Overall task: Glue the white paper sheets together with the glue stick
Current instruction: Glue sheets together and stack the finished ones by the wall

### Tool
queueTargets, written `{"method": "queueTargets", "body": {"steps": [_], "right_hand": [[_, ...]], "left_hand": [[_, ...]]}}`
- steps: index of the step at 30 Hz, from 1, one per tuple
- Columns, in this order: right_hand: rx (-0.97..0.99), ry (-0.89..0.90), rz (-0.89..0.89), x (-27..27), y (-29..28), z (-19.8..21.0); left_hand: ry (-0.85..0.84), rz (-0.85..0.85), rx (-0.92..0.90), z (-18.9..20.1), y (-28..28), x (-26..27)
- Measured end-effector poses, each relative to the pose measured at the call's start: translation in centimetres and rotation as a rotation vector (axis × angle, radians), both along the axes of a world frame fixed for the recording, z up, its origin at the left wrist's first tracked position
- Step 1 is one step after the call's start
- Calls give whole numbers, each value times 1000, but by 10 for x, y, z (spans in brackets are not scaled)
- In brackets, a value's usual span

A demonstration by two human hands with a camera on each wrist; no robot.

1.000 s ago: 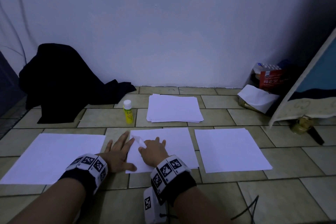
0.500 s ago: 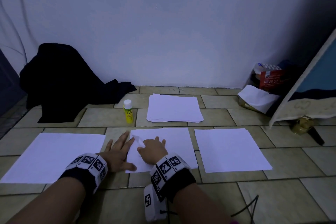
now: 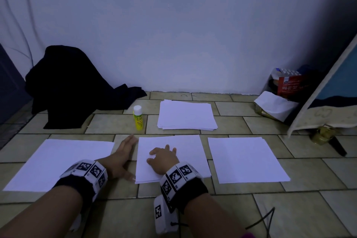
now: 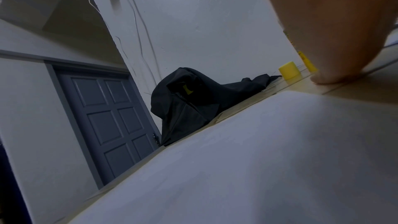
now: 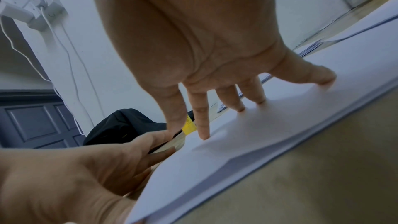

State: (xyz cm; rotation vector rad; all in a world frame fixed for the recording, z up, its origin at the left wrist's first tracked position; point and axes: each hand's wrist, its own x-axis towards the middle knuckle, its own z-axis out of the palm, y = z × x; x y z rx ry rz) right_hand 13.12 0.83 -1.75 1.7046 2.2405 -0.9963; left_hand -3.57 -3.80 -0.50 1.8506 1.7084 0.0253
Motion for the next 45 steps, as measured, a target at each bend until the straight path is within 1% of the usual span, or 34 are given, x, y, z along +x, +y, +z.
{"method": "queueTargets", "body": {"steps": [3,5,9,12,15,17,20,25,27,30,32,37,40,43,45], "right_hand": [[-10,3,-47,0,-1,1],[4,-7,-41,-1,-3,0],[43,-44,-12,-3,-7,-3],[42,-58,-10,-2,-10,-1],[39,-56,-6,-1,-11,4],[40,-56,0,0,-13,8],[54,-85,26,1,-16,12],[123,-220,56,-12,-12,22],[141,-227,125,-20,-8,24],[151,-205,337,-16,-3,15],[156,-232,380,-2,6,4],[119,-278,279,53,27,6],[87,-334,162,80,32,8],[90,-383,65,91,32,9],[102,-402,61,88,32,12]], "left_hand": [[0,-39,-22,2,1,-1],[21,-58,-37,4,1,0],[20,-29,-68,5,5,-1],[-21,33,-42,8,10,4],[17,40,-8,8,11,11],[98,-3,-11,6,10,14],[265,-54,-40,6,9,18],[483,-113,-32,9,8,27],[500,-111,-26,7,7,27],[493,-105,-37,5,6,25],[493,-110,-44,4,6,24],[477,-113,-49,4,4,23],[474,-116,-53,5,3,22],[464,-112,-60,6,3,23],[465,-110,-57,8,3,23]]}}
